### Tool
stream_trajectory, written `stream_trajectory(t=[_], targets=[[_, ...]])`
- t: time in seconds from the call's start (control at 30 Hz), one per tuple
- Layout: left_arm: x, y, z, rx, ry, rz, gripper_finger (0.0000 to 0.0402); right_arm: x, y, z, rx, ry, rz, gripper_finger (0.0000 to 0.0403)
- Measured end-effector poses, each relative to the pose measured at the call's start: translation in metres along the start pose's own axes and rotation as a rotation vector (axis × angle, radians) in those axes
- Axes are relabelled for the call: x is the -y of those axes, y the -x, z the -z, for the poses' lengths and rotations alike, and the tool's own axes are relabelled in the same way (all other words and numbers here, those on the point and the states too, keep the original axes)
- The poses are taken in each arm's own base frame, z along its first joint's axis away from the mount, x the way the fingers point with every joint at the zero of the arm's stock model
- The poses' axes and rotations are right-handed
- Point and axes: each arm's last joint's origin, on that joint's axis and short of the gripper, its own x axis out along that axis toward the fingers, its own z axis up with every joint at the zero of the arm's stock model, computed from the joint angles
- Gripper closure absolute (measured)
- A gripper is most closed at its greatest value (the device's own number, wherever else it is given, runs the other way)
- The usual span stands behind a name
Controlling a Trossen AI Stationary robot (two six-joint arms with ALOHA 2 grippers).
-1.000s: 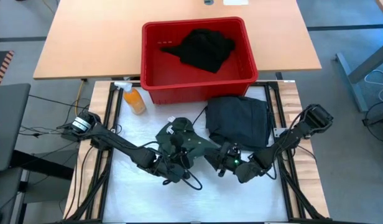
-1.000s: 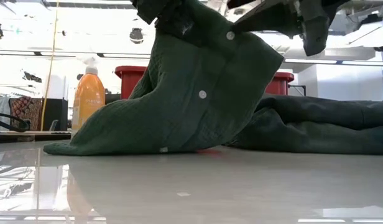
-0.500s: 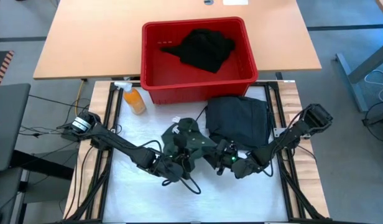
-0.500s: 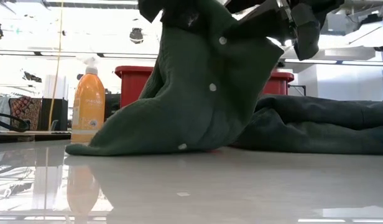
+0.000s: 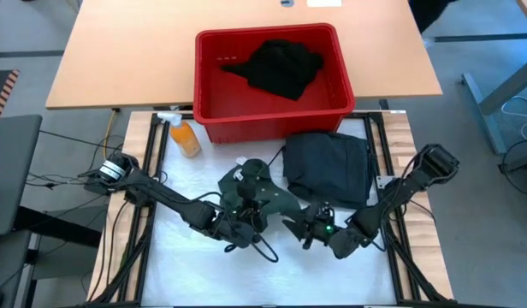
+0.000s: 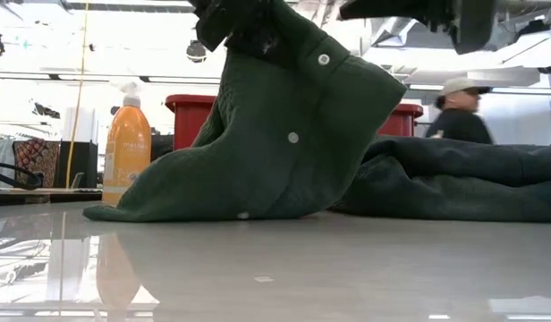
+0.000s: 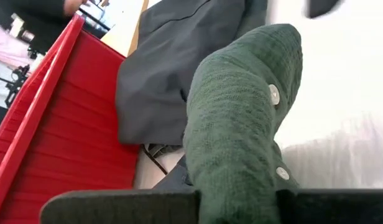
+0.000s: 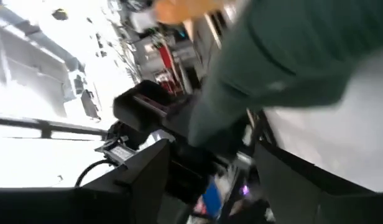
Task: Fold laundry
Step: Stack the green shirt on top of the black shorts on the table
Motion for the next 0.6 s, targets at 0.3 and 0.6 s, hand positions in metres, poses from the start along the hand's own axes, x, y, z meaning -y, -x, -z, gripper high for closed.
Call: stream_trajectory(t=[0.3,0.6], targets=[[0.002,0.002,0.0,-0.001,0.054,0.005,0.0397,-0.041,0.001,-0.002,-0.319,0.964,-0.055,0.0138],[-0.011,0.015,-0.004,0.013,0.249,-0.07,0.0397,-0.089,0.033,-0.024,-0.57,1.257,-0.094,0.0138]])
